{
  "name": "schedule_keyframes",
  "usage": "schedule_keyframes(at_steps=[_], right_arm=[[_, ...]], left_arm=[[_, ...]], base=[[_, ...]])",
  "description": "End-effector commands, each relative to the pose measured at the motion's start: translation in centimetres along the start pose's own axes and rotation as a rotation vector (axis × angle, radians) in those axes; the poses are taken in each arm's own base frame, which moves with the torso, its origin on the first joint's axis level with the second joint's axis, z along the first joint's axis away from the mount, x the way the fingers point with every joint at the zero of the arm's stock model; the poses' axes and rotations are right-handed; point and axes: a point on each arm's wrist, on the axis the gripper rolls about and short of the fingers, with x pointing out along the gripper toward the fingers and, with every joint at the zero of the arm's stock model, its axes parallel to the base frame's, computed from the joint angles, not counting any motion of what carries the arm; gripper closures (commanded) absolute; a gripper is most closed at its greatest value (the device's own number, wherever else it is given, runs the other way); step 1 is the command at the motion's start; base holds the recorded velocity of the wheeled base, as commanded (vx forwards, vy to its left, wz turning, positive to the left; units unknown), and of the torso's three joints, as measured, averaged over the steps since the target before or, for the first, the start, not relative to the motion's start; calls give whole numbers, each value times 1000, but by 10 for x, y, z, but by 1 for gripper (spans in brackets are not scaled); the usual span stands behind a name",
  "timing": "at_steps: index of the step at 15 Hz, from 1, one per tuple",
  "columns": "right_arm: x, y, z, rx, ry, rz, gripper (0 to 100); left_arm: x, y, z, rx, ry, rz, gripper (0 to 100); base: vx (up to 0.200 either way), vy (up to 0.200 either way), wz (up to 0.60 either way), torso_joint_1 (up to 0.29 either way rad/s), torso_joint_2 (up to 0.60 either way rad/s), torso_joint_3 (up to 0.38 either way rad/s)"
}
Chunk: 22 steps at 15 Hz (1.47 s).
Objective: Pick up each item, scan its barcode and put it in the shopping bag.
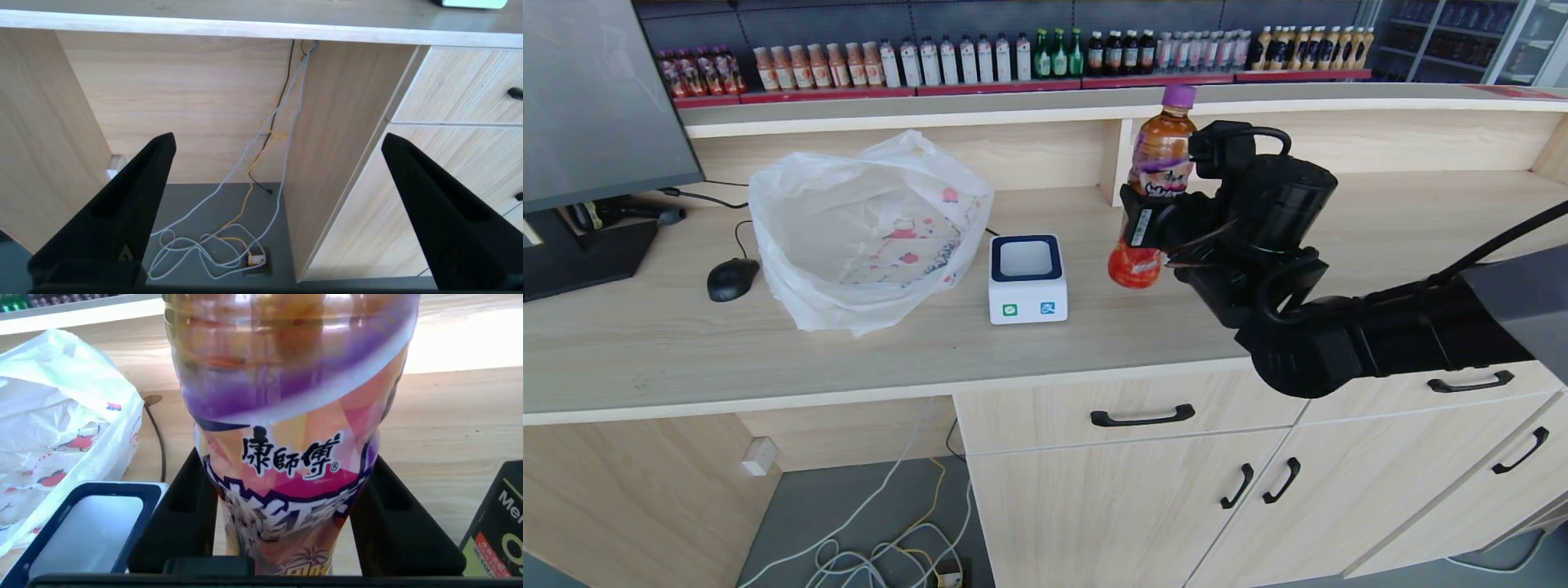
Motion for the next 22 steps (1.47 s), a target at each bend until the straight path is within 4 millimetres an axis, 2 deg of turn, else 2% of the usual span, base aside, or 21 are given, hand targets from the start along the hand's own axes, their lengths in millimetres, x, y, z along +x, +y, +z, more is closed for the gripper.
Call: schedule_keyframes(at_steps=[1,8,15,22], right_arm=[[-20,6,25,19,-38,26,100],[-61,14,44,33,-81,82,100],[-101,0,71,38,-118,96,100],[-141,-15,75,17,-101,127,100]], left_arm=[[0,0,0,-1,0,0,0],[0,0,0,-1,0,0,0],[0,0,0,-1,0,-1,0],[0,0,0,-1,0,-1,0]], base=[[0,0,0,0,0,0],[0,0,0,0,0,0],[0,0,0,0,0,0],[0,0,0,0,0,0]])
